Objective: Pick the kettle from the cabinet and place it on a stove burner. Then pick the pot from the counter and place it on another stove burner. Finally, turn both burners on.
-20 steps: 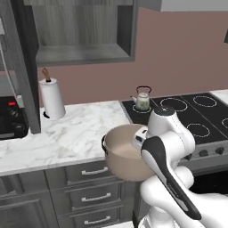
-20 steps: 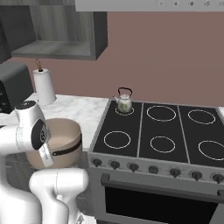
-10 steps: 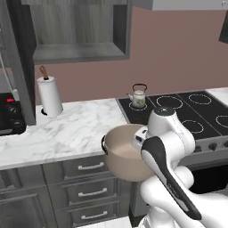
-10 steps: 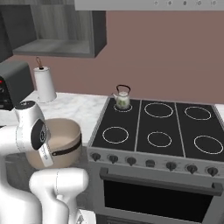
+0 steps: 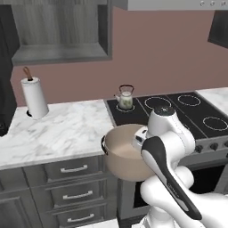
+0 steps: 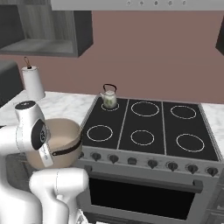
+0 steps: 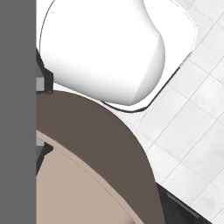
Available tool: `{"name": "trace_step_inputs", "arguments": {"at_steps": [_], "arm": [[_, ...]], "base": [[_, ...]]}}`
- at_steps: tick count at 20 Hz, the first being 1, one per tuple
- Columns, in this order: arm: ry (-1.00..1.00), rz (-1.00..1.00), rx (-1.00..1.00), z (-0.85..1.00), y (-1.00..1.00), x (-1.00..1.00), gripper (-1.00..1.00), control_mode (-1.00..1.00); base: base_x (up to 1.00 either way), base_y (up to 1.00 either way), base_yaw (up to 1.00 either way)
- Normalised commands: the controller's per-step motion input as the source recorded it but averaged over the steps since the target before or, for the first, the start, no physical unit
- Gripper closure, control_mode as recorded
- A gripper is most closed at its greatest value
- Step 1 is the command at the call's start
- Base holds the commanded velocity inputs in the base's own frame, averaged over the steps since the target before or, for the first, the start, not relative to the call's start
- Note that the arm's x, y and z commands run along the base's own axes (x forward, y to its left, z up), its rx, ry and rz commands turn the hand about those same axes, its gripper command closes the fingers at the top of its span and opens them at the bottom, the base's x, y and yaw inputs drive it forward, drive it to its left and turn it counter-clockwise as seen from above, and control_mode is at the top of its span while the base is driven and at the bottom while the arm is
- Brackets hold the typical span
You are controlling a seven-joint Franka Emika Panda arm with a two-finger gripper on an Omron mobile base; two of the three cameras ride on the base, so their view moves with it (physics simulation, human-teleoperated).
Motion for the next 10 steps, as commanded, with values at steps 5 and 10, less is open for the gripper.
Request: {"name": "trace_step_inputs", "arguments": {"at_steps": [5,10], "arm": [[0.00,0.00,0.00,0.00,0.00,0.00,1.00,1.00],[0.00,0.00,0.00,0.00,0.00,0.00,1.00,1.00]], "base": [[-0.01,-0.50,0.00],[0.00,-0.51,0.00]]}}
